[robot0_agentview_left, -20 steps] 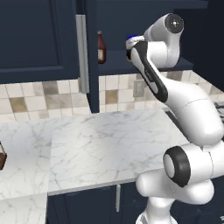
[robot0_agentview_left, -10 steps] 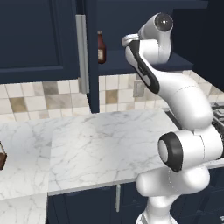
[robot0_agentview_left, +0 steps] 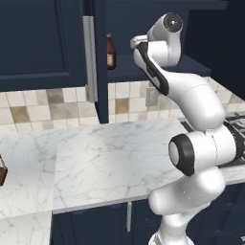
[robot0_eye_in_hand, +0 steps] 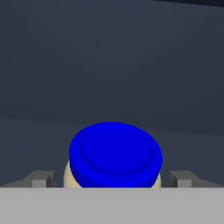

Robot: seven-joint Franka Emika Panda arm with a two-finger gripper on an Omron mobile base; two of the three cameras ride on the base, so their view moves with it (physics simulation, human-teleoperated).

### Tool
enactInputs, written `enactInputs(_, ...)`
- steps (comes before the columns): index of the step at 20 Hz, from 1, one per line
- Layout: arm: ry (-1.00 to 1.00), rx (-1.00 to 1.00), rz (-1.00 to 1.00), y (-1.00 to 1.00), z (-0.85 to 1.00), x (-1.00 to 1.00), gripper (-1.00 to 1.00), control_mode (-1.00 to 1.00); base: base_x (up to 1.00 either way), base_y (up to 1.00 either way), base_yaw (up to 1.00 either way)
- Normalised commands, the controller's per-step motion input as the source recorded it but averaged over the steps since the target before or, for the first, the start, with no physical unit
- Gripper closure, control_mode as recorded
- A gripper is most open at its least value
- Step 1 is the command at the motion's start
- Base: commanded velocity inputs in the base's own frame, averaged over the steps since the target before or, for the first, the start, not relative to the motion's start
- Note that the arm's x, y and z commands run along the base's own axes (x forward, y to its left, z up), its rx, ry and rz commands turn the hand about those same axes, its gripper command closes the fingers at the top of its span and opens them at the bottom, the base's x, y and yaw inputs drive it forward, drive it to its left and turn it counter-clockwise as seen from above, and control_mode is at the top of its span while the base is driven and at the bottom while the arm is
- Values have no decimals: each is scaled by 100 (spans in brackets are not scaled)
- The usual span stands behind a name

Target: Take 2 condiments from the cabinet and move them on the counter near the stove.Make sure the condiments are lined up with each other, next to each other.

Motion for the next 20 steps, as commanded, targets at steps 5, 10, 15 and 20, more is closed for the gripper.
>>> enactInputs(5, 0, 0, 0, 0, 0, 24, -100, -100, 0, 0, 0)
enactInputs(10, 0, 0, 0, 2, -3, 16, -100, -100, 0, 0, 0)
enactInputs(15, 0, 0, 0, 1, -15, 1, -100, -100, 0, 0, 0)
enactInputs(20, 0, 0, 0, 2, -17, 0, 100, -100, 0, 0, 0)
